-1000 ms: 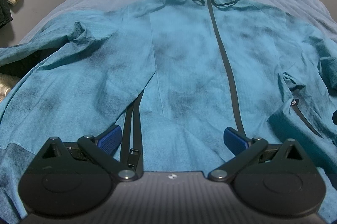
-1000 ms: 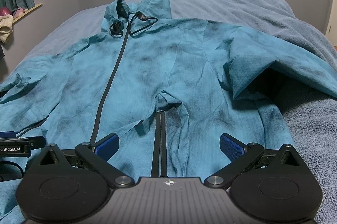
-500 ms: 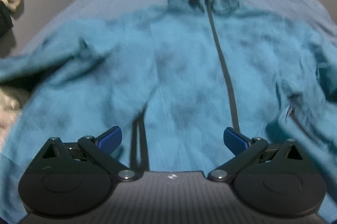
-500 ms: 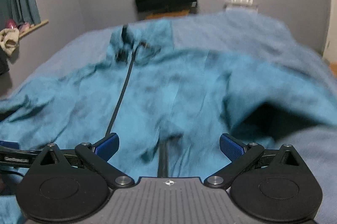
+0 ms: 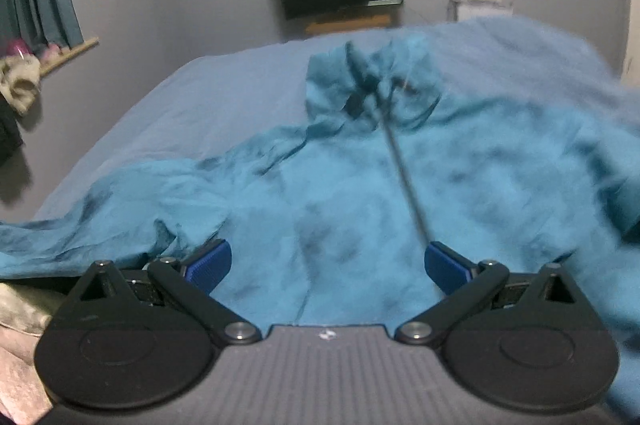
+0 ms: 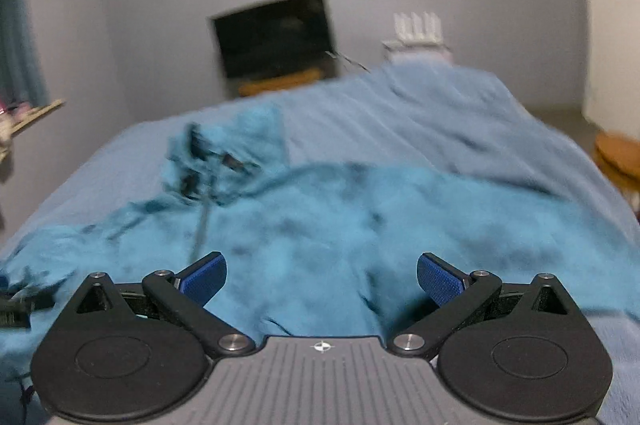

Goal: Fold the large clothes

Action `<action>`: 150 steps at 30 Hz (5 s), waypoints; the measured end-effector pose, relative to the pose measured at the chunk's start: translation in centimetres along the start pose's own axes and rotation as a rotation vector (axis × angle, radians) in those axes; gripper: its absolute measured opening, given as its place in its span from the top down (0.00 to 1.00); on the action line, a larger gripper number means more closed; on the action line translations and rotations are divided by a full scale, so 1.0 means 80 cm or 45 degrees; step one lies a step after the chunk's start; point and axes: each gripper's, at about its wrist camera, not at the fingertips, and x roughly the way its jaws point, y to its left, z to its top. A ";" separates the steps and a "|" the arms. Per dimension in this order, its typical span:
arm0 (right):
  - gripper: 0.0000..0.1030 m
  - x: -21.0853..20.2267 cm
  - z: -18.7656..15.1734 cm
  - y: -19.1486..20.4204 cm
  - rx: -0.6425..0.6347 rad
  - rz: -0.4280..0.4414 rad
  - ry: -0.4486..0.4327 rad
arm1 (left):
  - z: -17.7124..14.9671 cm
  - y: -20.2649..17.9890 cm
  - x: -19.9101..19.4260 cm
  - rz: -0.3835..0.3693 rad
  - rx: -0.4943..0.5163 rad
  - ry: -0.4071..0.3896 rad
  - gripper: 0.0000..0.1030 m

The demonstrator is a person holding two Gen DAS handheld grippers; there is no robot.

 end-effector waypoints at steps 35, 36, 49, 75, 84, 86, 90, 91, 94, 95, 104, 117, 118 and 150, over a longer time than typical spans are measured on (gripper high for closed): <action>0.39 0.089 -0.032 -0.233 0.931 -0.349 -0.132 | -0.073 -0.013 0.076 -0.148 -0.080 0.265 0.00; 0.50 0.095 -0.030 -0.235 0.915 -0.371 -0.129 | -0.073 -0.013 0.078 -0.148 -0.083 0.269 0.00; 0.82 0.111 0.010 -0.232 0.618 -0.491 -0.178 | -0.087 -0.004 0.113 -0.208 -0.171 0.406 0.00; 0.96 0.047 0.080 -0.076 0.043 -0.396 -0.573 | -0.087 -0.003 0.098 -0.261 -0.160 0.304 0.02; 0.96 0.068 0.065 0.097 -0.341 -0.009 -0.573 | -0.088 -0.001 0.096 -0.282 -0.171 0.292 0.02; 0.96 0.087 0.044 0.130 -0.417 0.064 -0.516 | -0.088 -0.001 0.095 -0.289 -0.173 0.287 0.02; 0.96 0.135 -0.013 0.186 -0.598 0.136 -0.370 | -0.090 0.000 0.093 -0.299 -0.176 0.283 0.02; 0.96 0.146 -0.028 0.194 -0.629 0.152 -0.324 | -0.090 0.000 0.092 -0.300 -0.176 0.282 0.02; 0.94 0.169 -0.077 0.210 -0.665 0.199 -0.181 | -0.091 0.001 0.091 -0.304 -0.181 0.273 0.02; 0.92 0.175 -0.091 0.210 -0.636 0.221 -0.117 | -0.091 0.001 0.090 -0.304 -0.181 0.268 0.02; 0.29 0.157 -0.088 0.106 -0.067 0.420 0.281 | -0.057 -0.012 0.053 -0.364 -0.116 0.118 0.02; 0.15 0.127 -0.026 -0.046 0.195 0.333 0.241 | 0.024 -0.234 0.049 -0.545 0.553 -0.050 0.03; 0.15 0.129 -0.027 -0.054 0.207 0.322 0.241 | 0.018 -0.253 0.054 -0.563 0.597 -0.055 0.07; 0.19 0.178 -0.055 -0.101 0.216 0.140 0.159 | -0.037 0.026 0.129 -0.135 -0.209 0.078 0.95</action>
